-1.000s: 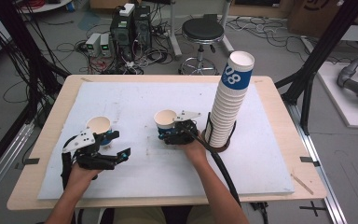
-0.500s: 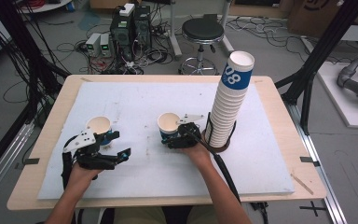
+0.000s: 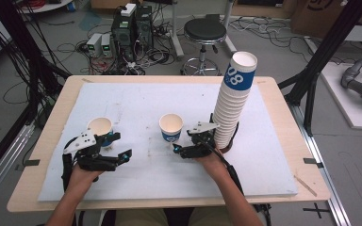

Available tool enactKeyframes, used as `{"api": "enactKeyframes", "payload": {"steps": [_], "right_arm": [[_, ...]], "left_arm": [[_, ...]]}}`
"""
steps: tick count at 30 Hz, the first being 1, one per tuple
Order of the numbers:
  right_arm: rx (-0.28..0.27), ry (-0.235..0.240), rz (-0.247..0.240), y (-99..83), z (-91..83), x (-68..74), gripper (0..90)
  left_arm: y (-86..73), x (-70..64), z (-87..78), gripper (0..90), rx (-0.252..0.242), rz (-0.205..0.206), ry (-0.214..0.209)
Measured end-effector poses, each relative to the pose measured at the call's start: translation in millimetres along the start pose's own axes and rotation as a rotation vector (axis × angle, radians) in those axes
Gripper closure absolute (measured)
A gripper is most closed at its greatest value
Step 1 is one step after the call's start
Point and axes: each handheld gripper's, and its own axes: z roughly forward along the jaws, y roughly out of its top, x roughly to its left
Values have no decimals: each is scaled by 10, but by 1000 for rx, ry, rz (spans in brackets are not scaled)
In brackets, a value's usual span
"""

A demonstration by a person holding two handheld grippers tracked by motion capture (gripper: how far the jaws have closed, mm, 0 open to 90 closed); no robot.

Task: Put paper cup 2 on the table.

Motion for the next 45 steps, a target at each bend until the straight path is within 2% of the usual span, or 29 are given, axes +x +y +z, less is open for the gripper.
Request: {"api": "enactKeyframes", "payload": {"steps": [3, 7, 12, 15, 20, 25, 29, 35, 40, 45], "right_arm": [[-36, 34, -28, -10, -168, 69, 201], [-102, 55, -61, 1, -394, 142, 201], [-162, 60, -47, -48, -758, 98, 201], [-181, 27, -60, -109, -976, 62, 201], [-216, -21, -37, -218, -1302, -18, 201], [-248, -67, -26, -275, -1530, -98, 201], [-266, -102, -21, -313, -1672, -138, 201], [-288, -145, -21, -334, -1779, -205, 201], [-311, -140, -16, -328, -1789, -226, 201], [-303, -144, -22, -328, -1780, -233, 201]], "left_arm": [[6, 5, 10, 152, -10, -8, -3], [25, 8, 27, 152, -28, -20, -2], [82, 7, 68, 152, -60, -27, 4], [123, 5, 110, 152, -73, -24, 3], [179, -6, 172, 152, -110, -26, 4], [207, -87, 217, 153, -109, -4, -18], [225, -143, 185, 152, -113, 13, -23], [229, -149, 85, 153, -130, 11, -5], [228, -140, 76, 152, -130, 12, 0], [228, -145, 92, 153, -126, 15, -2]]}}
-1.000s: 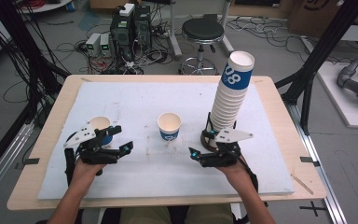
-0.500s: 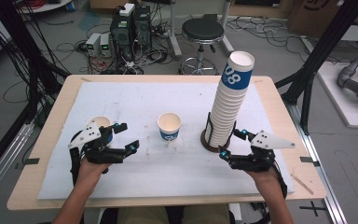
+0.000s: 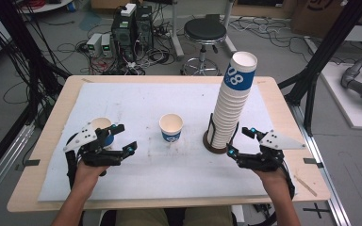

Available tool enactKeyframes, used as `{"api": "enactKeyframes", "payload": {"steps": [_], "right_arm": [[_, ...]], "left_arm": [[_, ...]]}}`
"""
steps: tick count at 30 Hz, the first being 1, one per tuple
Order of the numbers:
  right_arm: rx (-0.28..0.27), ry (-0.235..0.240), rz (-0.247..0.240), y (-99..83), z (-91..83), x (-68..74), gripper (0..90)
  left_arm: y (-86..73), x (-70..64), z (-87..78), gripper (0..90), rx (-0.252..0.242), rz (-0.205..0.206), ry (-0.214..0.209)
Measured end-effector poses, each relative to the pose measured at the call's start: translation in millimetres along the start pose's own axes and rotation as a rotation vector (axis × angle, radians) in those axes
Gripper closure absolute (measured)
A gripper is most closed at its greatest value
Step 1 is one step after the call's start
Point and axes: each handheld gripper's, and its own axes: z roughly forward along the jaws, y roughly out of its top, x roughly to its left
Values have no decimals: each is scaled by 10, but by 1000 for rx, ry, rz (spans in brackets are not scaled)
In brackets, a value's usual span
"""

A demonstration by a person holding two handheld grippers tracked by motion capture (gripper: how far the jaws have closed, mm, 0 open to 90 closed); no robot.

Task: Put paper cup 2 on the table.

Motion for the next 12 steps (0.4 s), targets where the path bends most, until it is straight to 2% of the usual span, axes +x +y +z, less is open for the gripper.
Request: {"api": "enactKeyframes", "payload": {"steps": [12], "right_arm": [[-4, -10, -7, -5, -20, -28, 201]], "left_arm": [[-2, -5, -11, 152, 0, -2, 7]]}}
